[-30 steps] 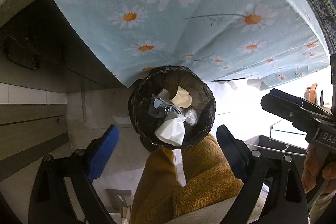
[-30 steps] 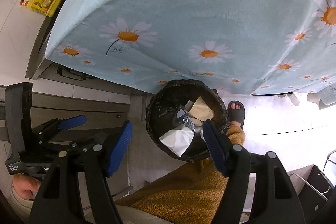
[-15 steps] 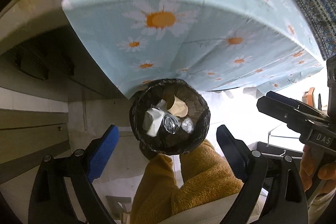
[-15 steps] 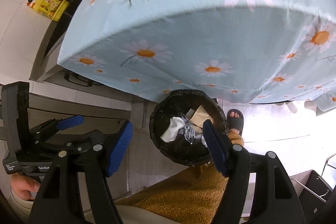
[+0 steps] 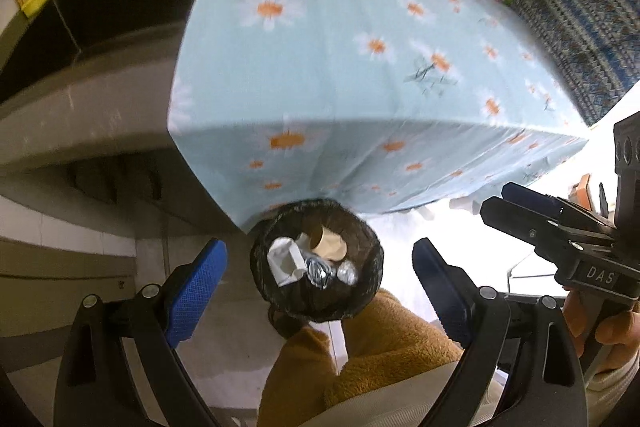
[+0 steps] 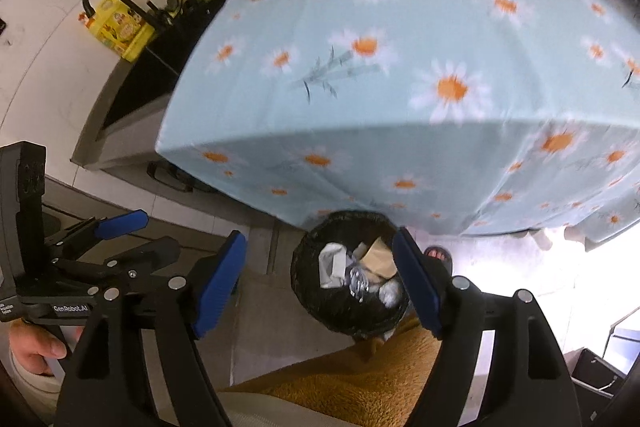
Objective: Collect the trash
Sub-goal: 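Raise both tools back over the table toward the remaining trash, then grasp the grey knitted cloth with the right tool while the left tool grasps the yellow-red snack packet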
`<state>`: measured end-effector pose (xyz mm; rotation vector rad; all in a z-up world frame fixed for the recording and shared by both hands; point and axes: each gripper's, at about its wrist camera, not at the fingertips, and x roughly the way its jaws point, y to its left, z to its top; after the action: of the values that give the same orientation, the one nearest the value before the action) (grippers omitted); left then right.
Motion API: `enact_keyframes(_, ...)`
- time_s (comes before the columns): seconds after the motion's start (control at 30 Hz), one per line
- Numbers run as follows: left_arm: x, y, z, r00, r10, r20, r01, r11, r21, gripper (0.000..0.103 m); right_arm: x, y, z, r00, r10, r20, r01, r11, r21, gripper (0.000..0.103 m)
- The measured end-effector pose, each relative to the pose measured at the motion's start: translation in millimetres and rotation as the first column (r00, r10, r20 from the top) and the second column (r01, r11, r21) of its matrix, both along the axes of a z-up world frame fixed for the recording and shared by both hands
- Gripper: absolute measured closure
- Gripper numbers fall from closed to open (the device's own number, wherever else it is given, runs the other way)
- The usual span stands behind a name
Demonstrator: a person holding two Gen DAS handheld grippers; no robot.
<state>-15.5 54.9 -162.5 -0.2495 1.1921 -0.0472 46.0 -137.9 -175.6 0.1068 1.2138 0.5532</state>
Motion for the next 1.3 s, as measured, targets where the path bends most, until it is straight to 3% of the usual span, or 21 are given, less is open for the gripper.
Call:
enact_keyframes(0.23, 8, 5, 37, 0.996, 0.001, 0.094, -0.002, 1.000, 0.015, 0.012, 11, -5, 43, 0.994, -0.008, 0.109, 0.007, 1.000, 0.008, 0.020)
enact_keyframes(0.53, 41, 11, 68, 0.986, 0.033, 0.162, -0.038, 0.999, 0.028, 0.012, 62, -13, 81, 0.978, 0.008, 0.209, -0.007, 1.000, -0.009, 0.020)
enact_keyframes(1.0, 141, 13, 72, 0.973, 0.183, 0.141, -0.190, 0.981, 0.041, 0.012, 194, -21, 86, 0.960, 0.138, 0.243, -0.138, 0.990, -0.016, 0.019)
enact_keyframes(1.3, 201, 22, 67, 0.944, 0.306, 0.120, -0.315, 0.947, 0.064, 0.012, 283, -11, 67, 0.931, 0.285, 0.229, -0.285, 0.958, -0.031, 0.019)
